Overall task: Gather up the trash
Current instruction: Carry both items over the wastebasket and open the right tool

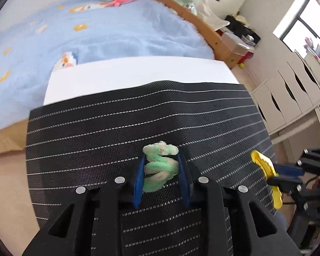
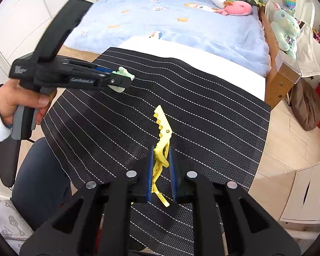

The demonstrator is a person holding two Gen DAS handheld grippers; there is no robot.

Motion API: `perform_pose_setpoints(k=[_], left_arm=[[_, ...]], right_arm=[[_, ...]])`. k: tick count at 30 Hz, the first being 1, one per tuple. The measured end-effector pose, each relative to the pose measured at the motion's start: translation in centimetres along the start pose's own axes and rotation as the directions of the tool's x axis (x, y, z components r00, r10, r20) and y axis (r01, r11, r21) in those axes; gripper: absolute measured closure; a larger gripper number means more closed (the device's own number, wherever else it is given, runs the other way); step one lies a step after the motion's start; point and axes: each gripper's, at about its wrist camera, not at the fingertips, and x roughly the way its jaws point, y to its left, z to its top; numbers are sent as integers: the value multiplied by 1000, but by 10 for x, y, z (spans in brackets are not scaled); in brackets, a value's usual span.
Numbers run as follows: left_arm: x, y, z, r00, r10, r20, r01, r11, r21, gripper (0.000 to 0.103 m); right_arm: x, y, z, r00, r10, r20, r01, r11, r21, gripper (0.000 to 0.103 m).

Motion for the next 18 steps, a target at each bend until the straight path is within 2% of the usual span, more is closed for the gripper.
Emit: perform_pose_setpoints(k=[5,10,18], left_arm=[[-26,-14,-10,999,18,50,-23,995,99,75],[-57,-32,-27,995,-6,103,-15,979,202,75],[-102,-52,-64,984,-57,172,8,962,273,75]], right_arm=[[-5,7,0,1000,-9,14,9,1000,-3,90],[-22,19,0,998,-21,51,22,1000,-9,90],[-49,40,-8,995,-19,98,21,1000,-22,90]])
